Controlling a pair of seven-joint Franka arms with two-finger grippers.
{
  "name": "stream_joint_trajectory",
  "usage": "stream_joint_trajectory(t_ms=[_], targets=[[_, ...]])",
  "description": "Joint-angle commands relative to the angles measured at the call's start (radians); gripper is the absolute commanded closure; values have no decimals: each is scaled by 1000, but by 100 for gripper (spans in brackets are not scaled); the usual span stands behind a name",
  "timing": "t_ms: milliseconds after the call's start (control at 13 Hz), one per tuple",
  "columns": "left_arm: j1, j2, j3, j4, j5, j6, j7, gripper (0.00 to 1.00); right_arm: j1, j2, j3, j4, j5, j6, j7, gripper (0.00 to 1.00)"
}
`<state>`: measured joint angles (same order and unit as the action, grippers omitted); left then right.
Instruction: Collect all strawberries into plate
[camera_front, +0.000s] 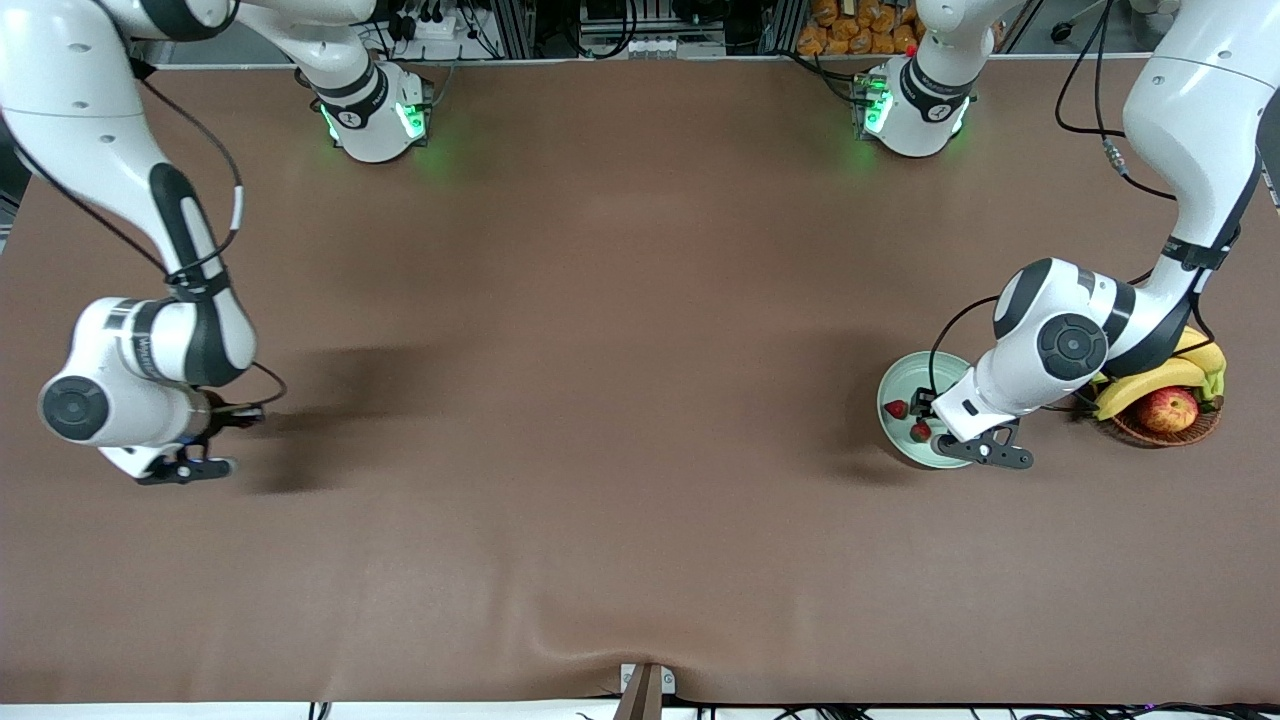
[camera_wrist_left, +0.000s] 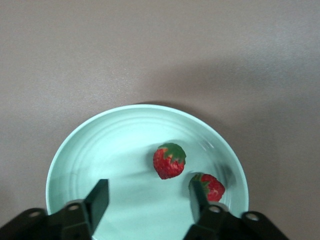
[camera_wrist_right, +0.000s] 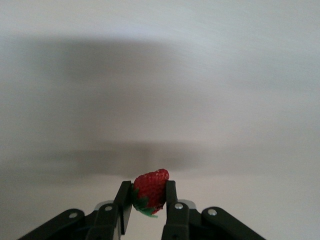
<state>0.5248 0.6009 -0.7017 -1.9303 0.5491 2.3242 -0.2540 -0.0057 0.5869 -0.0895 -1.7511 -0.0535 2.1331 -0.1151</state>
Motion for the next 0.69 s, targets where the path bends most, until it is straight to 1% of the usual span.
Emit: stream_joint_trajectory(t_ms=[0,77,154,231,308,385,462,615], targets=[[4,-32,-71,-10,6,-8,-106,0,136,-65,-7,-15,85,-79,188,100],[-5,-29,-100,-7,5,-8,-181,0,189,-73,-7,-11,131,-111,277,100],[-11,-23,-132,0,5,-8,-250,0,246,-76,-6,-5,200,-120,358,100],[-20,-20,-159,1,5,-8,-313,0,301,-75,-6,-5,292,-119,443,100],[-44,-20,-166,5,5,-8,-365,0,349,-70,-4,-5,393,-116,516,100],[-78,-18,-167,10,3,-8,-419,0,393,-61,-1,-4,508,-104,572,100],[-113,-13,-165,22,3,-8,-471,0,436,-39,-1,2,644,-85,604,100],[-166,22,-165,54,3,-8,-571,0,508,2,-1,16,926,31,607,100]])
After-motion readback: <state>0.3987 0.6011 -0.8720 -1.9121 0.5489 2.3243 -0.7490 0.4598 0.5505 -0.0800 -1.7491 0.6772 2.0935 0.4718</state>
